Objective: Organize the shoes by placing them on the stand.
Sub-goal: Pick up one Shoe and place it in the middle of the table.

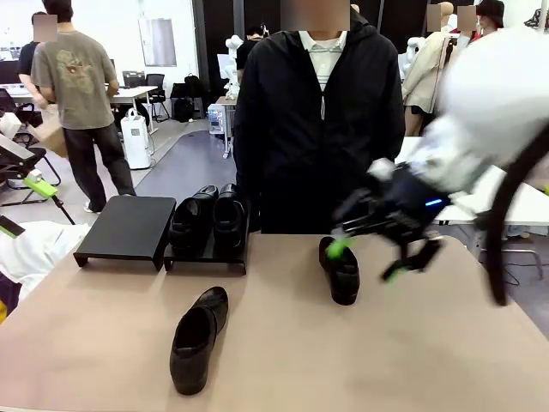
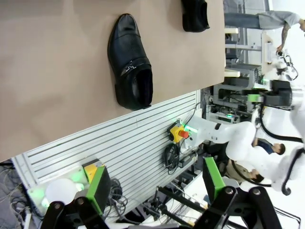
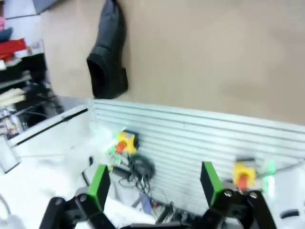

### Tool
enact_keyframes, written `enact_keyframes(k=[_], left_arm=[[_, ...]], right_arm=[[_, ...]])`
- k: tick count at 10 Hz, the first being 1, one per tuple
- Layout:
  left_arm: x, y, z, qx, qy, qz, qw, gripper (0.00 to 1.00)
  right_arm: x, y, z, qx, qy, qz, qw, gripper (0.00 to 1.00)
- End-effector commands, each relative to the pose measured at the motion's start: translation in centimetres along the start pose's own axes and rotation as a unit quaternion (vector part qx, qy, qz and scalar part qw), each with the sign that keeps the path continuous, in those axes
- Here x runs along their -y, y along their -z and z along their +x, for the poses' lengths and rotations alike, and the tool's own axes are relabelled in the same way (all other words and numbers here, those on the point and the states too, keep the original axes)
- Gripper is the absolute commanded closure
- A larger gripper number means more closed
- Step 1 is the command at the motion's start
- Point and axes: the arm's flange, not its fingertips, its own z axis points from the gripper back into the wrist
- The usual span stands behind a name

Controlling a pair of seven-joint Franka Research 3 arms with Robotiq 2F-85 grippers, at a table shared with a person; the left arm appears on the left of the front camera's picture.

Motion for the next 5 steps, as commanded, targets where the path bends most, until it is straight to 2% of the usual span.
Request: enact_keyframes(k=[1, 3, 4, 5], left_arm=[[0.0, -0.2, -0.2, -0.004, -0.002, 0.001, 1.0, 0.0], [0.0, -0.2, -0.2, -0.004, -0.002, 0.001, 1.0, 0.0], [0.0, -0.2, -0.2, -0.004, -0.002, 0.001, 1.0, 0.0], [0.0, -0.2, -0.2, -0.004, -0.002, 0.001, 1.0, 0.0]], right_arm=[[6.2, -6.1, -0.2, 0.038, 0.05, 0.029, 0.998, 0.0], [12.5, -10.3, -2.2, 0.095, 0.104, 0.088, 0.986, 0.0], [13.7, -10.6, -2.8, 0.103, 0.094, 0.1, 0.985, 0.0], [12.9, -8.6, -1.7, 0.117, 0.117, 0.026, 0.986, 0.0]])
